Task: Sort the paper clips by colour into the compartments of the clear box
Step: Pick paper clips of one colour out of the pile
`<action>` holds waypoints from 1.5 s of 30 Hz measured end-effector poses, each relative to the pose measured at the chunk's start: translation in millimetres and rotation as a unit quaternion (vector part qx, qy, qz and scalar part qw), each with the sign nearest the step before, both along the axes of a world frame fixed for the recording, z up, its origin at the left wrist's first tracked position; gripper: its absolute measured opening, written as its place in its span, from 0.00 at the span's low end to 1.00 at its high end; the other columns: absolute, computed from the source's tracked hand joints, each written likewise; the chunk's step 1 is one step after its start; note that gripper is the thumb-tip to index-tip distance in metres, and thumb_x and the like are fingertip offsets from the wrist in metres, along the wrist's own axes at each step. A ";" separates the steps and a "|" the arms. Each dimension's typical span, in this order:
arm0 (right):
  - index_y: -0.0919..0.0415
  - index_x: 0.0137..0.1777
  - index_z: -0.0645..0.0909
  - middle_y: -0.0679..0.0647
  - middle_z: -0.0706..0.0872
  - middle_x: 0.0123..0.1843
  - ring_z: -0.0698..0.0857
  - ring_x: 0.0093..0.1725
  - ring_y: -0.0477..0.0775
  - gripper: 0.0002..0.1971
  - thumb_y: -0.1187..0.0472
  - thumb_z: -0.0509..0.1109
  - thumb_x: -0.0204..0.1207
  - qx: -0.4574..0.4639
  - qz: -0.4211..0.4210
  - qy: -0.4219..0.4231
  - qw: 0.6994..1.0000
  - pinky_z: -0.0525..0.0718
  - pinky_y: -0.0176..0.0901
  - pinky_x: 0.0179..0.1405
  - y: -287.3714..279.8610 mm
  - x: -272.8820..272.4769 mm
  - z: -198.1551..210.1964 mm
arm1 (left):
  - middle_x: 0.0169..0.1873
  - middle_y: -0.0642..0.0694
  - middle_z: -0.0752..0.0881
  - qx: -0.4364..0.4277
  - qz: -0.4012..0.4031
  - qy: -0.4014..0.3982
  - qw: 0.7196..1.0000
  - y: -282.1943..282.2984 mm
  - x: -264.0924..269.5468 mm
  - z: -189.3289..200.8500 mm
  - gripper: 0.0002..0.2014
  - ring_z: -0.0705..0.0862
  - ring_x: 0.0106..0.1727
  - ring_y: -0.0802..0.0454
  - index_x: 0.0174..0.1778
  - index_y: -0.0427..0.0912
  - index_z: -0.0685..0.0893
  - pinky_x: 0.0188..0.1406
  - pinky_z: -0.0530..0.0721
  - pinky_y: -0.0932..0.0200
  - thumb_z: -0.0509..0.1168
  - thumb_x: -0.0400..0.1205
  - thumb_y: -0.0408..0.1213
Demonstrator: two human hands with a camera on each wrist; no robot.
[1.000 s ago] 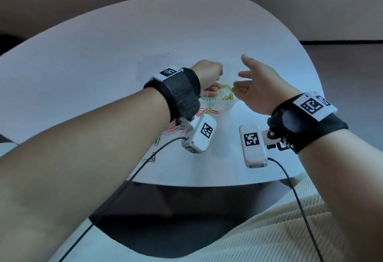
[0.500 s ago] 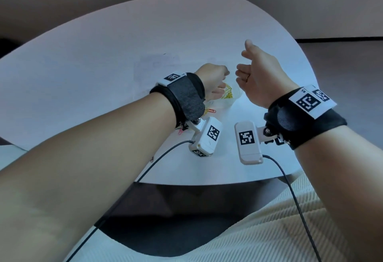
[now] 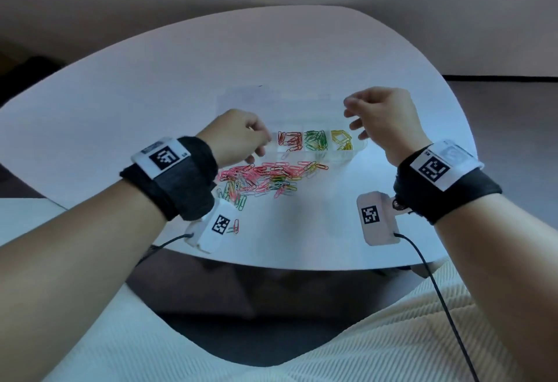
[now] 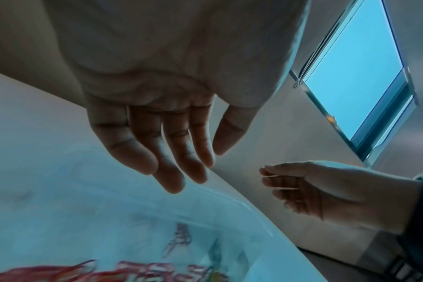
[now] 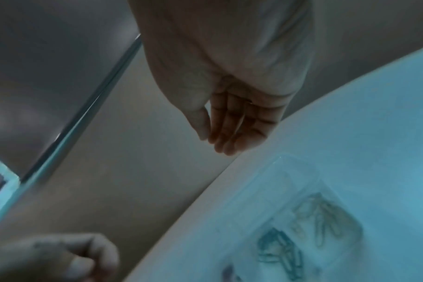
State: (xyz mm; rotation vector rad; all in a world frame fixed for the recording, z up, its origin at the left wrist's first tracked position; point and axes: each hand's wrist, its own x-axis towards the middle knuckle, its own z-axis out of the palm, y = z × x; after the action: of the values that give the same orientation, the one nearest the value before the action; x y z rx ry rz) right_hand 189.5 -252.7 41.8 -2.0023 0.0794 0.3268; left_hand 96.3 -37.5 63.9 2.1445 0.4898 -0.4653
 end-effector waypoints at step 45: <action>0.58 0.39 0.86 0.49 0.88 0.31 0.85 0.23 0.48 0.07 0.59 0.81 0.69 -0.188 0.076 0.024 0.979 0.75 0.35 0.20 27.7 8.8 -31.9 | 0.37 0.39 0.89 -0.131 0.220 -0.029 0.966 58.8 -26.6 -73.5 0.18 0.85 0.34 0.47 0.72 0.39 0.74 0.44 0.87 0.55 0.59 0.85 0.28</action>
State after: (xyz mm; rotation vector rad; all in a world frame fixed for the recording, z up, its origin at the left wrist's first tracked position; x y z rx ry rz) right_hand 198.3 -225.0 9.9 -2.3825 0.0178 0.4874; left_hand 69.7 21.3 -9.5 1.7256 0.8008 -0.2020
